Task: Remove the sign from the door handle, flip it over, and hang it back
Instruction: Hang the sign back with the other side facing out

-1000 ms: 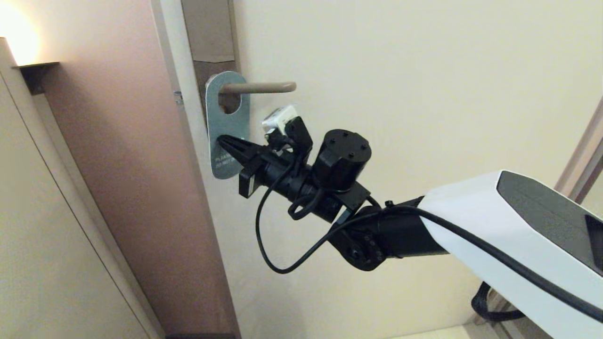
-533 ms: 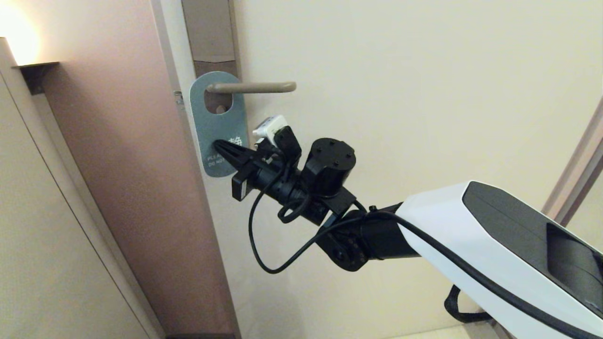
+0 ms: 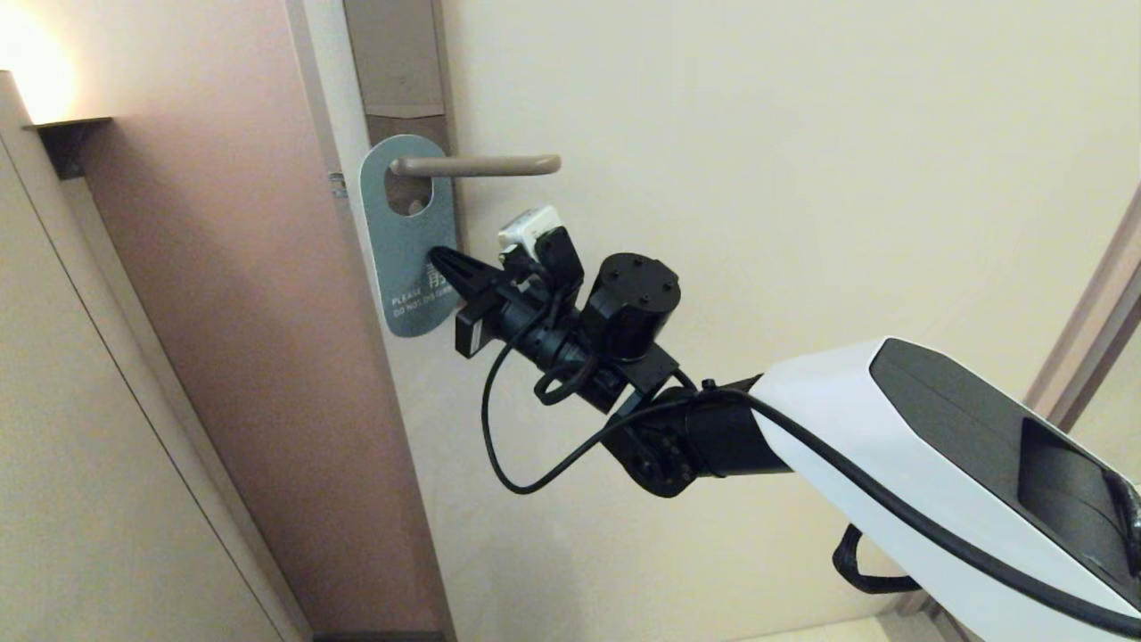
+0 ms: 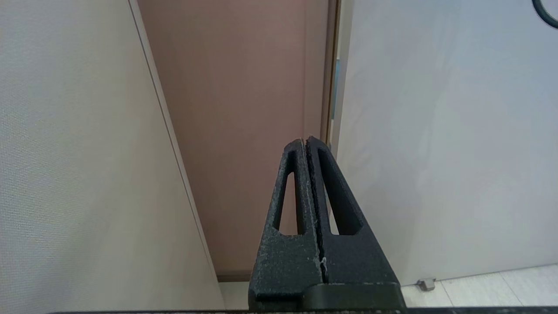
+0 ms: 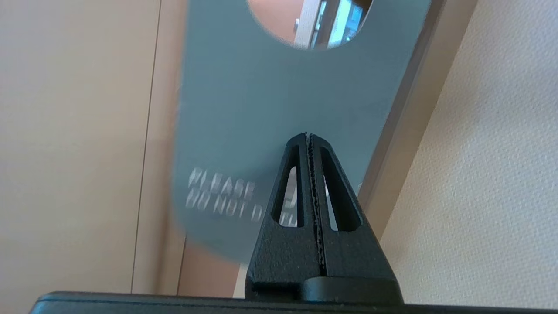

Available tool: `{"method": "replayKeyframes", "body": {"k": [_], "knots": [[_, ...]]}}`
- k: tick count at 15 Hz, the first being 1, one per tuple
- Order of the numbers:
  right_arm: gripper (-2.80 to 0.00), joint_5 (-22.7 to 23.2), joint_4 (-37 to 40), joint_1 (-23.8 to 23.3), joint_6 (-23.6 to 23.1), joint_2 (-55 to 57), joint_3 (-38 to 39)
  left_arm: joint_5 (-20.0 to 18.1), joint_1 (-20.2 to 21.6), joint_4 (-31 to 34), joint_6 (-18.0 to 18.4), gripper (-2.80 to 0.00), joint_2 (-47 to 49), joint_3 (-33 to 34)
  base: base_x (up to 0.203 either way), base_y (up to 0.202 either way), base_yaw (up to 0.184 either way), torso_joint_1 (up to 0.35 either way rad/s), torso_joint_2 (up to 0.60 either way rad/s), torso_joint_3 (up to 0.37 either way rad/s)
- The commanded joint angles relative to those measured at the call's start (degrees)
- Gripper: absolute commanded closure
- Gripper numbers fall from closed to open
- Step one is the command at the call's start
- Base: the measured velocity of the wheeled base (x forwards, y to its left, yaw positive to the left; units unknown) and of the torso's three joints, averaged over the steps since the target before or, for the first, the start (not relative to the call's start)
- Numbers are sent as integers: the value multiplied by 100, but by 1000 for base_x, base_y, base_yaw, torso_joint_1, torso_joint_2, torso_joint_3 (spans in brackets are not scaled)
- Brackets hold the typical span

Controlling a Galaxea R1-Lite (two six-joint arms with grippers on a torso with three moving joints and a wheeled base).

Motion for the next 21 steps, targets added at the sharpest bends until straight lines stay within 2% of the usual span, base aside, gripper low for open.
{"method": "replayKeyframes", "body": {"k": [1,5,10,14,21], "knots": [[0,31,-47,-1,-4,-64,-40,5,4,-1,-1,0,-2,0,0,0,0,0,0,0],[0,174,-39,6,16,-331,193,5,4,-1,-1,0,-2,0,0,0,0,0,0,0],[0,986,-47,52,159,-798,940,5,4,-1,-1,0,-2,0,0,0,0,0,0,0],[0,1130,-47,172,397,-756,807,5,4,-1,-1,0,-2,0,0,0,0,0,0,0],[0,1155,-21,281,374,-83,-101,5,4,-1,-8,0,-2,0,0,0,0,0,0,0]]}}
